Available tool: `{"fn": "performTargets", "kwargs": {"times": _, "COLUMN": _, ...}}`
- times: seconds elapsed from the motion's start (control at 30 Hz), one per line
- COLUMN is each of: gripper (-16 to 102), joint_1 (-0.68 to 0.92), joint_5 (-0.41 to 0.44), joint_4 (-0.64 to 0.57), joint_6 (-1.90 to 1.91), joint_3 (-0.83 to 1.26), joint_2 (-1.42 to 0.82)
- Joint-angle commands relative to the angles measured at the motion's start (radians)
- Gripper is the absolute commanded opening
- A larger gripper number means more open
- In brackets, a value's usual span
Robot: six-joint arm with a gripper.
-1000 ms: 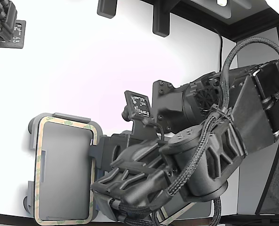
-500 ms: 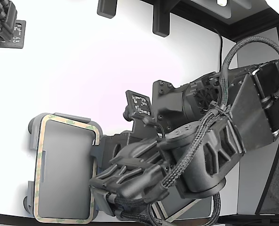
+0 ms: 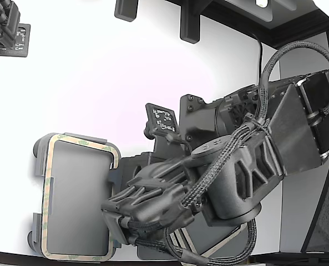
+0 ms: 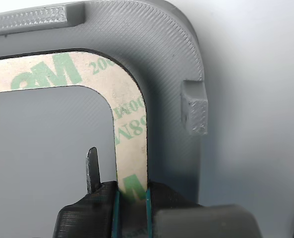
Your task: Move top rectangular frame to the holder.
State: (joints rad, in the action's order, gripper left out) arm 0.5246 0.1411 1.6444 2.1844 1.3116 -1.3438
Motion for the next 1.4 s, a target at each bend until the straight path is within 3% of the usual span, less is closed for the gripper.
{"fn": "performTargets", "kwargs": {"times": 0.0, "gripper": -11, "joint_1": -0.018, "joint_5": -0.005, "joint_4": 0.009, "joint_6": -0.003, "joint_3": -0.009, "joint_2": -0.021}}
{"fn": "performTargets", "kwargs": {"times": 1.13, "gripper": -11, "joint_1": -0.026, "joint_5": -0.037, "joint_4": 0.0, "joint_6": -0.014, "joint_3": 0.011, "joint_2": 0.002}}
{"fn": "performTargets", "kwargs": {"times": 1.27, "gripper": -7, "joint_1": -0.025, "joint_5": -0.037, "joint_4": 0.003, "joint_6": -0.018, "joint_3": 0.006, "joint_2": 0.003}}
{"fn": "performTargets", "kwargs": {"times": 1.3, "gripper": 0, "joint_1": -0.025, "joint_5": -0.035, "joint_4": 0.003, "joint_6": -0.018, "joint_3": 0.005, "joint_2": 0.003}}
{"fn": "performTargets", "kwargs": {"times": 1.33, "gripper": 23, "joint_1": -0.023, "joint_5": -0.032, "joint_4": 0.005, "joint_6": -0.02, "joint_3": 0.003, "joint_2": 0.003}}
{"fn": "performTargets", "kwargs": {"times": 1.37, "gripper": 87, "joint_1": -0.021, "joint_5": -0.031, "joint_4": 0.005, "joint_6": -0.023, "joint_3": 0.0, "joint_2": 0.003}}
